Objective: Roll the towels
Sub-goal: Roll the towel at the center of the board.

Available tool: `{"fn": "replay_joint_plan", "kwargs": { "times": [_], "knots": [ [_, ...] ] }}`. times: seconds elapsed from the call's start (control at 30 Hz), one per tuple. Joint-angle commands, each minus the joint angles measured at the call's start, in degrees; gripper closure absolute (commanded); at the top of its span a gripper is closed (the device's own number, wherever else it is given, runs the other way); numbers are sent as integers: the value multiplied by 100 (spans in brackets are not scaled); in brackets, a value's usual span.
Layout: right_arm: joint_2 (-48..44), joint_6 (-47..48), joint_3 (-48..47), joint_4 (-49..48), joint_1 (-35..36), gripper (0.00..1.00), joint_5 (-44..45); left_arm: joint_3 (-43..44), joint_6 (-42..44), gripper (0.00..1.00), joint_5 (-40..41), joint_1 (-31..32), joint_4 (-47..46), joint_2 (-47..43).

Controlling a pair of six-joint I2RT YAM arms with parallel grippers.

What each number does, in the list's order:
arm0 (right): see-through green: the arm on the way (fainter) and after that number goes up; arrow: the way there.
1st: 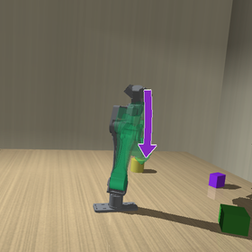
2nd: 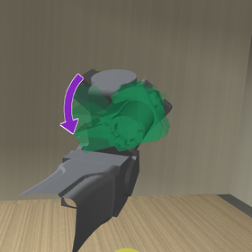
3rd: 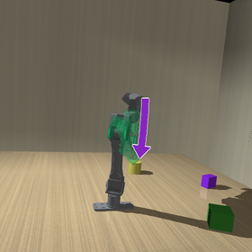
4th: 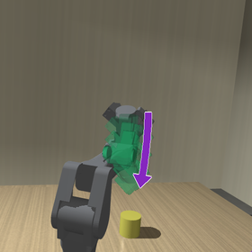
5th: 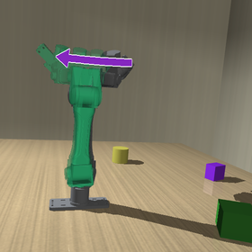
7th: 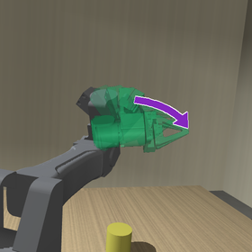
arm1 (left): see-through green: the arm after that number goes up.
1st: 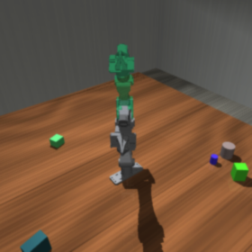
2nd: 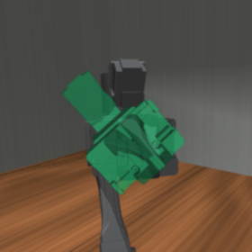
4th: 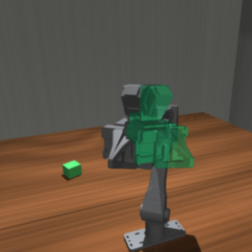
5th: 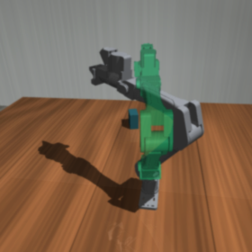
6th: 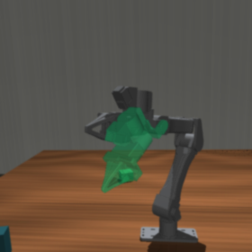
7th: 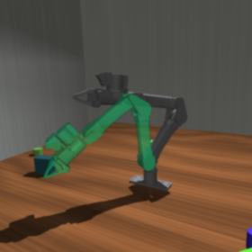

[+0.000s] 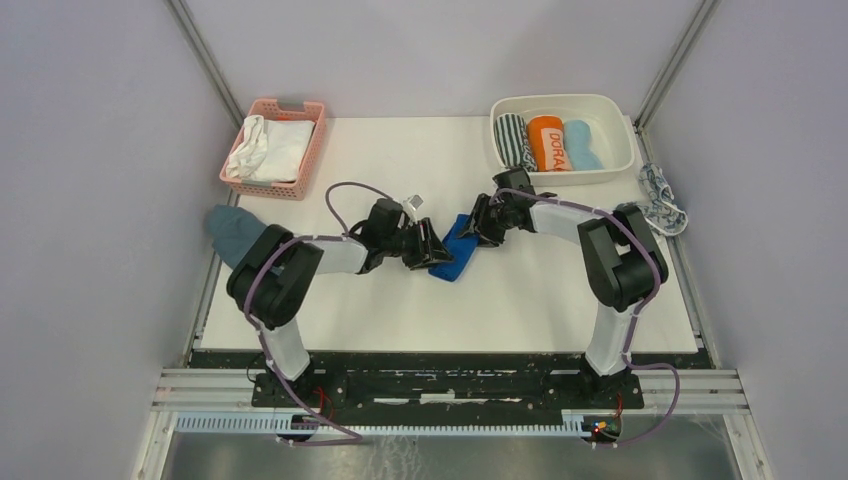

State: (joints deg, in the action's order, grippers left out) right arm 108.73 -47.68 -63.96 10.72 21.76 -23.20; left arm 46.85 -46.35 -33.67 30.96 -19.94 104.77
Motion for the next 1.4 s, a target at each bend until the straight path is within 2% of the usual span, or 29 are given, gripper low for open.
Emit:
{"fn": "replay_joint_plan", "kwargs": {
  "times": [0.0, 0.13, 0.27, 0.47, 0.63, 0.8, 0.9, 0.93, 1.0, 1.03, 1.13, 1.37],
  "knots": [
    [49, 491, -349, 1212, 131, 56, 1123, 70, 839, 41, 1756, 366, 1875, -818],
    [40, 584, -663, 1731, 267, 59, 1653, 348, 1400, 32, 3801, 1229, 2630, -1544],
    [133, 576, -918, 2094, 368, 60, 1867, 740, 2087, 27, 5504, 2262, 2745, -1590],
    [196, 460, -981, 2186, 442, 59, 1962, 1585, 2852, 23, 7374, 3288, 2936, -775],
    [245, 409, -1002, 2176, 460, 58, 1861, 2084, 3176, 23, 7904, 3456, 2996, 69],
    [160, 402, -954, 2024, 461, 56, 1662, 2089, 3246, 30, 7876, 3448, 2823, 502],
    [81, 581, -1005, 2001, 455, 52, 1499, 2046, 3175, 39, 7665, 3375, 2866, 548],
    [15, 666, -1007, 1981, 450, 49, 1459, 1978, 3078, 45, 7385, 3309, 2847, 503],
    [-184, 784, -897, 1765, 425, 43, 1292, 1736, 2916, 51, 6845, 3084, 2666, 304],
    [-308, 813, -827, 1631, 411, 40, 1224, 1584, 2768, 53, 6241, 2936, 2535, 206],
    [-576, 835, -582, 1299, 391, 28, 1042, 1242, 2438, 55, 5214, 2527, 2270, -55],
    [-476, 532, -217, 654, 390, 23, 476, 688, 1631, 55, 3527, 1806, 1596, -411]
  ]
}}
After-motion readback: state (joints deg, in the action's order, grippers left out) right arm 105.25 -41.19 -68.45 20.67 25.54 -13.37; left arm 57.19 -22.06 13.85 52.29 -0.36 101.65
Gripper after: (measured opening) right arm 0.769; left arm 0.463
